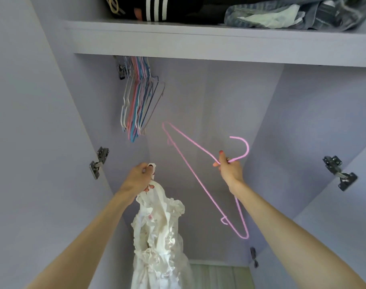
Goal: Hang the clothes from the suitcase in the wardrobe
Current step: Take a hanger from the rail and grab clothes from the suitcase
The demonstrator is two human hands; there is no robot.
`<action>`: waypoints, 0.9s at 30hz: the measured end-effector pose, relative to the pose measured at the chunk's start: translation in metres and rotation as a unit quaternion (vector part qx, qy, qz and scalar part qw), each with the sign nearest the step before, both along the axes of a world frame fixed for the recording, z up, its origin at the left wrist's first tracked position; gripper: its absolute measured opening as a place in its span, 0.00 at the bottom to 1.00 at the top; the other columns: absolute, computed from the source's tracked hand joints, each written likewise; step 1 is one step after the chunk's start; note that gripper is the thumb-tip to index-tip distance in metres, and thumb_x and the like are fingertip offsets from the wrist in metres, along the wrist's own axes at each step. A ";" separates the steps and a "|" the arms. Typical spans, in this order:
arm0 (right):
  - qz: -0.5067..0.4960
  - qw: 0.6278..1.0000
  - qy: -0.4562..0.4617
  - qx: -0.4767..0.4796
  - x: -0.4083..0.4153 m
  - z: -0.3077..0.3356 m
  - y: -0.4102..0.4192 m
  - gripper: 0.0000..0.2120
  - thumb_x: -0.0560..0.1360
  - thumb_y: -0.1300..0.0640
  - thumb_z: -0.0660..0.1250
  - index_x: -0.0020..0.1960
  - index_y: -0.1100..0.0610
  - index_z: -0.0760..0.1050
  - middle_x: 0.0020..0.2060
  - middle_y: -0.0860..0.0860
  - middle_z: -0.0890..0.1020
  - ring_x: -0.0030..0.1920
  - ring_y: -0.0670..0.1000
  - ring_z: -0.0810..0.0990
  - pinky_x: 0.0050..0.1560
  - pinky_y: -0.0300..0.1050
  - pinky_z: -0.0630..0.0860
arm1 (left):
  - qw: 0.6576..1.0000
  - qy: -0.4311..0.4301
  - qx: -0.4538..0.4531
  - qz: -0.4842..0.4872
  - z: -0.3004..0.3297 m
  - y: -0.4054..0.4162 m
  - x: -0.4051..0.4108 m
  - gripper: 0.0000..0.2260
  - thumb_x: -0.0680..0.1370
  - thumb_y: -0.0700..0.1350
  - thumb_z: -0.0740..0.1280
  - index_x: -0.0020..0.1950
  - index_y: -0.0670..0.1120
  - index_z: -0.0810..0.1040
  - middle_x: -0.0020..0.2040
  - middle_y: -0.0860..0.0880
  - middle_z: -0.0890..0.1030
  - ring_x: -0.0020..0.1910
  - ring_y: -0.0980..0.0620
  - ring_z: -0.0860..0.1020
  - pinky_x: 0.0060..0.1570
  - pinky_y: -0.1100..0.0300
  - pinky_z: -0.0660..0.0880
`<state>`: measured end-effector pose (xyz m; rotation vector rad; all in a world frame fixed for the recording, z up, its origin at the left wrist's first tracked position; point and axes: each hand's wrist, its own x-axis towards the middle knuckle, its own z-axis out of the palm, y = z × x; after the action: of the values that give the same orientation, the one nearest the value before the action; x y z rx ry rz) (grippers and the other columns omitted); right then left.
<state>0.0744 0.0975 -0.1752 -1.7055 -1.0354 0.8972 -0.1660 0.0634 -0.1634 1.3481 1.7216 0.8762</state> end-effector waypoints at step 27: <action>0.120 0.937 0.248 -0.216 0.058 0.032 0.006 0.22 0.78 0.42 0.58 0.36 0.59 0.70 0.15 0.44 0.58 0.13 0.43 0.53 0.14 0.33 0.50 | 0.946 0.273 0.003 -0.175 -0.009 -0.009 0.025 0.39 0.75 0.31 0.60 0.76 0.57 0.43 0.67 0.43 0.66 0.62 0.43 0.70 0.58 0.55 0.71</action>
<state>0.1322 0.1037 -0.1430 -1.5800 -0.7388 1.7150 -0.1411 0.0540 -0.1720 1.9554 1.7809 0.3186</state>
